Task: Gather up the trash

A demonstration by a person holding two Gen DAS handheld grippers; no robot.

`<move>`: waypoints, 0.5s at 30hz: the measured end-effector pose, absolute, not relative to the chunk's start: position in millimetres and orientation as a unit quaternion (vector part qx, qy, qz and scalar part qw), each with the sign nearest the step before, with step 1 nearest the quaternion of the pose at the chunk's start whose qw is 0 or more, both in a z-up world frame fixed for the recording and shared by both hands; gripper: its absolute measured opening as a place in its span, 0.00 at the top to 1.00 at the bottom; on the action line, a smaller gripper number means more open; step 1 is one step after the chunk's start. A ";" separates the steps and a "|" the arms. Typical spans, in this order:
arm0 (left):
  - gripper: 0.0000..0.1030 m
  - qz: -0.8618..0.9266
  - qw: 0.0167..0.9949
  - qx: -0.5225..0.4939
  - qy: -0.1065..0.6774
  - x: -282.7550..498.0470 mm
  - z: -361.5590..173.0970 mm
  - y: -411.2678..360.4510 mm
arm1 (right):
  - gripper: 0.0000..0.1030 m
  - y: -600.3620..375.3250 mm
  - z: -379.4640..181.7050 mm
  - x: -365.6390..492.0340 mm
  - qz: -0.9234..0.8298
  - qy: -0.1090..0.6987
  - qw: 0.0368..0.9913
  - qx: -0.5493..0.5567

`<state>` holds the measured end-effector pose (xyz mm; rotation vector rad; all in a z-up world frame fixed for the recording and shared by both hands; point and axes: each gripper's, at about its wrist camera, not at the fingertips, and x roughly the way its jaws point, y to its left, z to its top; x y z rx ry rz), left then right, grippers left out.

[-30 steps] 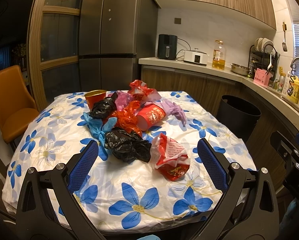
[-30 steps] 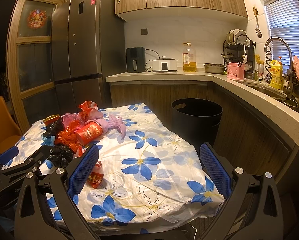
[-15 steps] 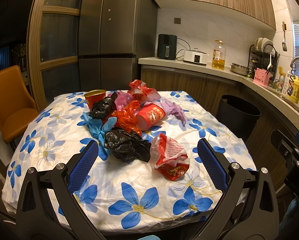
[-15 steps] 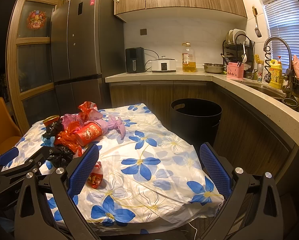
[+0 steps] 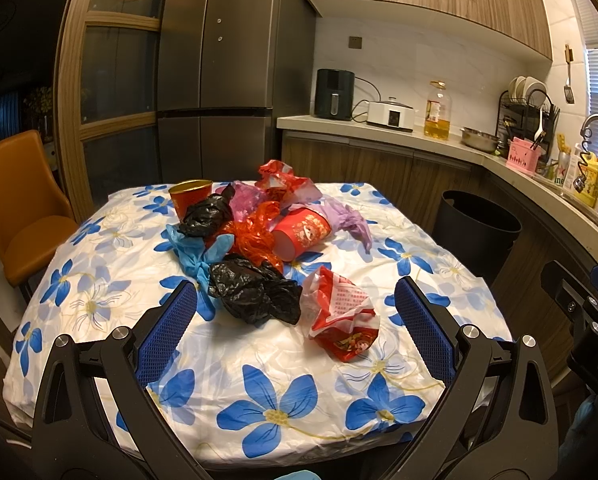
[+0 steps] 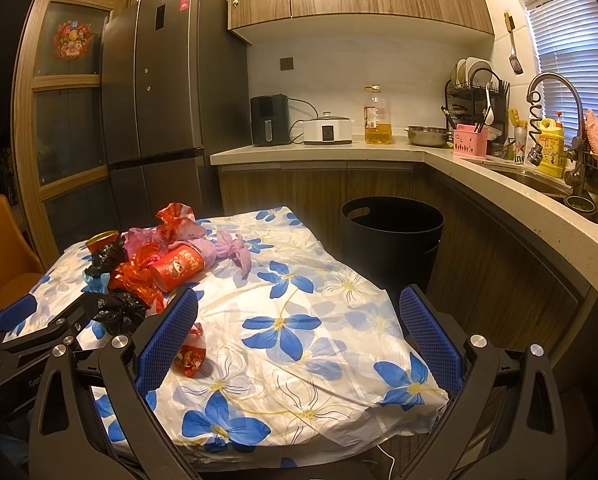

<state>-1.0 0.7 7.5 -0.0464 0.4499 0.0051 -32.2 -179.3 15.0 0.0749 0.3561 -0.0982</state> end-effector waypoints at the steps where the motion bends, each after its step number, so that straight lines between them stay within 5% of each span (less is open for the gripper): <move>1: 0.06 0.002 0.975 -0.023 0.223 -0.8 7.9 0.4 | 0.05 -179.2 15.1 -32.1 -0.049 0.177 0.982 0.037; 15: 0.06 0.001 0.976 -0.026 0.218 -1.3 8.0 -1.0 | 0.05 -179.1 14.0 -32.5 -0.048 0.176 0.983 0.038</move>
